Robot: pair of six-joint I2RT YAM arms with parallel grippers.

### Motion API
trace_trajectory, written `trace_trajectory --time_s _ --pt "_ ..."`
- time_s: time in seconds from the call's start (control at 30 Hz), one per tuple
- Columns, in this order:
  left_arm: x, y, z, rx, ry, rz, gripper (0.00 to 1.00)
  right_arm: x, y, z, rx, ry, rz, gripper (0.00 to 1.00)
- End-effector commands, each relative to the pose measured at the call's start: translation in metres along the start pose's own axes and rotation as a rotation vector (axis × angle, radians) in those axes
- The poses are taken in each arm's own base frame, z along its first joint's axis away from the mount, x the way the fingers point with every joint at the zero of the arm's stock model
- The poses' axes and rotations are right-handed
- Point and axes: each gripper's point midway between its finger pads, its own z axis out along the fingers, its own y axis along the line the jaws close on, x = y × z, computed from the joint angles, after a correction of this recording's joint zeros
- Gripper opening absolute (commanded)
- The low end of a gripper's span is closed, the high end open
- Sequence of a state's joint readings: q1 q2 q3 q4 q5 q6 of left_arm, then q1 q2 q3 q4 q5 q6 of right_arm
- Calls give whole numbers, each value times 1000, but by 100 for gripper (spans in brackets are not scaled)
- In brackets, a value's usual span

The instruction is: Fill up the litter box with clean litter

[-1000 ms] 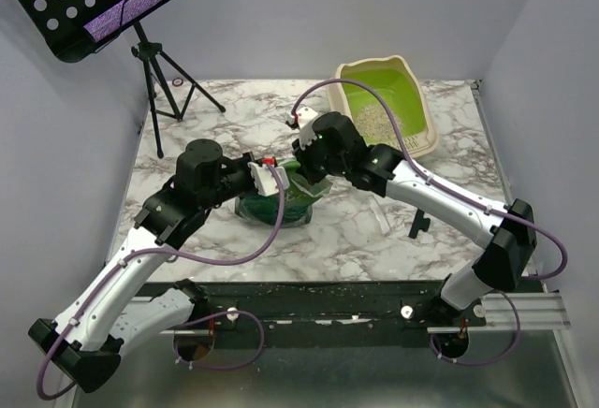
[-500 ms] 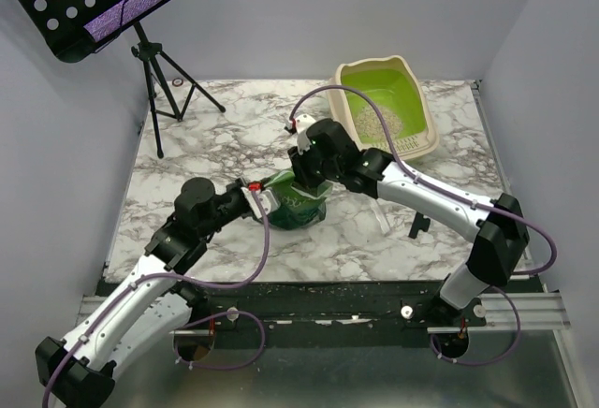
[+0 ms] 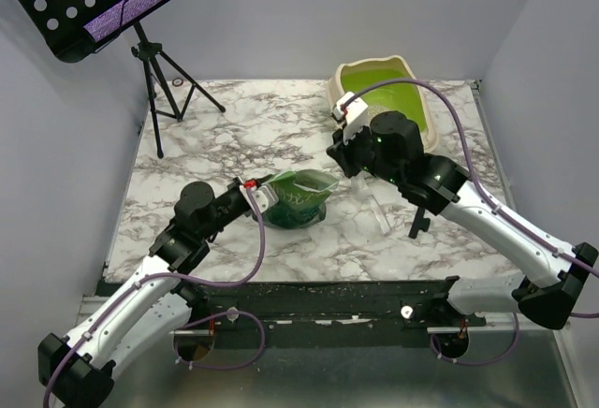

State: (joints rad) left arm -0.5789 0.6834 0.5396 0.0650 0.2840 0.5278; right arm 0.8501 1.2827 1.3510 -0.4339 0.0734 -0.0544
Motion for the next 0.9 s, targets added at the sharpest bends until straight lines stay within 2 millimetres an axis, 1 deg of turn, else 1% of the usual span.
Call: trace_trajectory --time_s 0.0,0.07,0.2,0.3,0.43,0.53,0.6,0.63,0.77,0.83,0.87 --pt "-12 0 4 0 -43 -39 0 35 -1 -5 -22 102 -98 0" --pt "-13 -1 4 2 -48 -44 0 39 6 -3 -71 112 -121 0" --pt "-15 -3 5 11 -51 -58 0 43 32 3 -215 121 -115 0" --pt "-16 -4 5 13 -55 -60 0 46 39 13 -255 140 -110 0" --pt "-18 -5 6 13 -65 -72 0 56 54 24 -333 183 -104 0" --pt "-24 -5 7 19 -85 -75 2 71 55 38 -334 232 -103 0" --pt "-23 -7 7 28 -87 -79 2 78 54 46 -330 256 -107 1" --pt "-27 -6 7 24 -98 -85 2 81 54 50 -330 267 -107 0" --pt "-35 0 6 2 -134 -91 2 89 62 60 -373 290 -103 1" --pt "-38 0 6 0 -141 -90 2 93 65 63 -392 304 -103 12" --pt "-37 1 6 1 -140 -93 2 92 66 64 -395 304 -103 20"
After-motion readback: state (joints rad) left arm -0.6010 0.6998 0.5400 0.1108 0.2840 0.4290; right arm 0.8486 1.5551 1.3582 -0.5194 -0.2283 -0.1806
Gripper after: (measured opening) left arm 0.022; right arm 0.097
